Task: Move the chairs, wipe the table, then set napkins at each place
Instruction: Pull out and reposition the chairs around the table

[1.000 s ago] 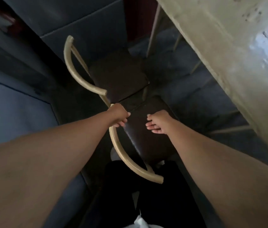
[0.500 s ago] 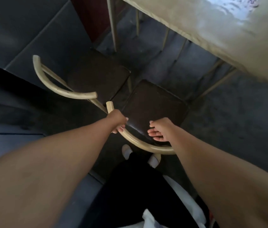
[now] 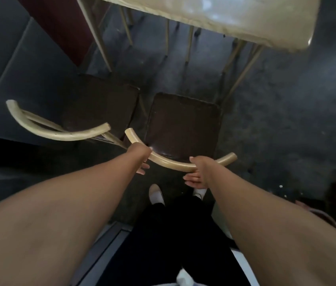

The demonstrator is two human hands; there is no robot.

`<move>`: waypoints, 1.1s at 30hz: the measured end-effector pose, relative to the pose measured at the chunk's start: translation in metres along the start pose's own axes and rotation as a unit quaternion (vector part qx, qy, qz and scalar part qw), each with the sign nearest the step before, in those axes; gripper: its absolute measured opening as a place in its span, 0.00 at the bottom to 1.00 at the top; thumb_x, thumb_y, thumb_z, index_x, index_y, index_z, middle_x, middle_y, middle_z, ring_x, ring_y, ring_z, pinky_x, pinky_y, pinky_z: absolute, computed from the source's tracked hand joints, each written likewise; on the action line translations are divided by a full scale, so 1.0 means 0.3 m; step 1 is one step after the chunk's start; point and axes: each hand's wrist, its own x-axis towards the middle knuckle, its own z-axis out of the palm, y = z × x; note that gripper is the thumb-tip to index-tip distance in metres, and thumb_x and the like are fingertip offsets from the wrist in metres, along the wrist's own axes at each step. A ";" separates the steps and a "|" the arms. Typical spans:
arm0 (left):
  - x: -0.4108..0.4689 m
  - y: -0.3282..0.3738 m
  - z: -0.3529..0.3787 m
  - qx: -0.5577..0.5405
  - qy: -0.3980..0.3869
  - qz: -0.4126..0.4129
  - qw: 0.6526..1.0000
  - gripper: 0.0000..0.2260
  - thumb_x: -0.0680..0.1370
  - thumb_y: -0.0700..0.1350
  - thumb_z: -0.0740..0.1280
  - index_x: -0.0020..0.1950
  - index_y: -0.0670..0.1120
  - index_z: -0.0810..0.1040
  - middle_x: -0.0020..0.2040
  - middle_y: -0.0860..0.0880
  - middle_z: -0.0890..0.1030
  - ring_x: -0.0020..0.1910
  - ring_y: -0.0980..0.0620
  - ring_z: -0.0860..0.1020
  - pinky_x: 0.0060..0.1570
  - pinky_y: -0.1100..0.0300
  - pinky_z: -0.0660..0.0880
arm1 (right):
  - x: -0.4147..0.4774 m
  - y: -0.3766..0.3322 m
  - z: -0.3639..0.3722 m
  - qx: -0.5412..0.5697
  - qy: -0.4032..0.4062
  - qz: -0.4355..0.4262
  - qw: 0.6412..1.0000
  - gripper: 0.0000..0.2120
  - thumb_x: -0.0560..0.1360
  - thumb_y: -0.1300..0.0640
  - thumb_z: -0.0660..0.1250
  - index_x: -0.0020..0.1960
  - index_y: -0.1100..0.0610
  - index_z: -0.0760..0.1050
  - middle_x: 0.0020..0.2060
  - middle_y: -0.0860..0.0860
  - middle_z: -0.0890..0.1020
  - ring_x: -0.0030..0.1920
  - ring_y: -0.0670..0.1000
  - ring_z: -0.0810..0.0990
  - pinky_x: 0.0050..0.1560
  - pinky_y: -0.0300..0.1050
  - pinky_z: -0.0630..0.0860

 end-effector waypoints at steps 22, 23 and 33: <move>0.197 0.146 0.074 -0.160 -0.030 -0.079 0.983 0.15 0.79 0.37 0.65 0.65 0.38 0.72 0.62 0.41 0.77 0.60 0.39 0.78 0.36 0.42 0.81 | 0.128 -0.122 0.051 0.347 0.009 0.036 0.937 0.20 0.77 0.64 0.67 0.68 0.63 0.68 0.62 0.62 0.74 0.61 0.64 0.76 0.56 0.62 0.78; 0.196 0.166 0.071 -0.166 -0.027 -0.072 0.983 0.15 0.78 0.37 0.66 0.65 0.38 0.72 0.61 0.40 0.77 0.59 0.39 0.78 0.30 0.43 0.80 | 0.123 -0.138 0.046 0.350 0.009 0.021 0.937 0.22 0.77 0.64 0.67 0.69 0.62 0.68 0.62 0.62 0.73 0.61 0.64 0.76 0.54 0.62 0.79; 0.125 0.511 0.043 -0.195 -0.011 0.010 0.981 0.19 0.76 0.38 0.69 0.65 0.37 0.70 0.57 0.38 0.79 0.54 0.38 0.81 0.41 0.45 0.82 | 0.032 -0.417 -0.013 0.396 0.032 -0.058 0.916 0.27 0.74 0.64 0.71 0.71 0.57 0.66 0.60 0.61 0.74 0.59 0.64 0.77 0.47 0.62 0.81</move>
